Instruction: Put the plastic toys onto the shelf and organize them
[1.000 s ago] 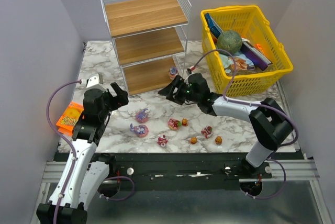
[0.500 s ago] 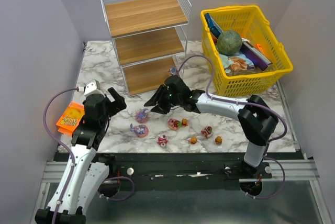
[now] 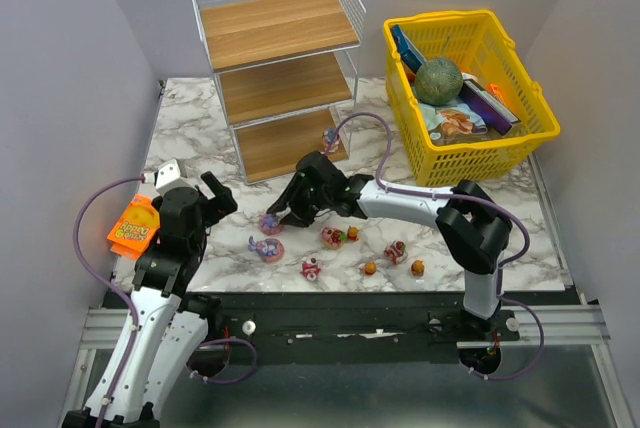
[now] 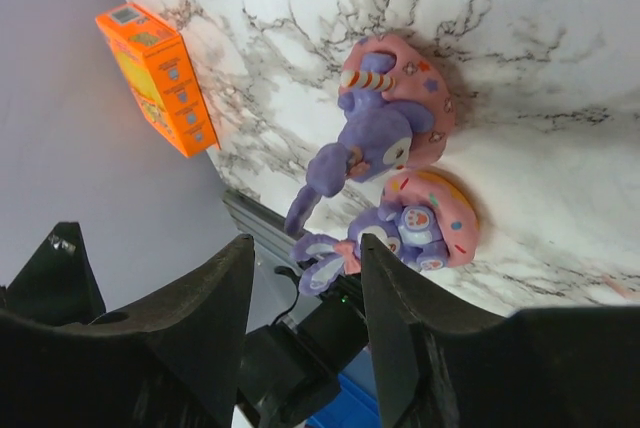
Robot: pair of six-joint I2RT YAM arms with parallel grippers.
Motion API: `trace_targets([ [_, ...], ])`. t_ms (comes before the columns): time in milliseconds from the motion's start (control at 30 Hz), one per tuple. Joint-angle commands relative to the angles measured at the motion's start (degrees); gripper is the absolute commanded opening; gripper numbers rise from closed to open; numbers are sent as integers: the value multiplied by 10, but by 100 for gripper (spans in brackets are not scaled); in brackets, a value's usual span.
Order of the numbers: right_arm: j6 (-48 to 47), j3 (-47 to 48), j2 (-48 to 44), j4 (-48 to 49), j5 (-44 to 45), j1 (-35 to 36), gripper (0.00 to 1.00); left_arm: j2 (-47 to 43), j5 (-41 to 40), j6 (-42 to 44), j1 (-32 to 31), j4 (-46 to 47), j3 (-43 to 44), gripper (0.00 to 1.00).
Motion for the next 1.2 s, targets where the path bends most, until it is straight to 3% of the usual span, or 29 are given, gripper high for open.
trace_targets([
  [0,14,18,19,-17,33,5,54,-8,-32,-1,-7,-10,-1,99],
  [433,22,26,31,-14,29,4,26,-8,-35,0,-9,-13,0,99],
  [667,30,20,24,-8,28,5,1,-5,-33,0,-10,-13,0,99],
  [833,35,16,9,-6,38,4,1,-4,-32,0,-11,-13,0,99],
  [1167,41,33,-27,-46,151,-15,1,0,-31,0,-14,-12,0,99],
])
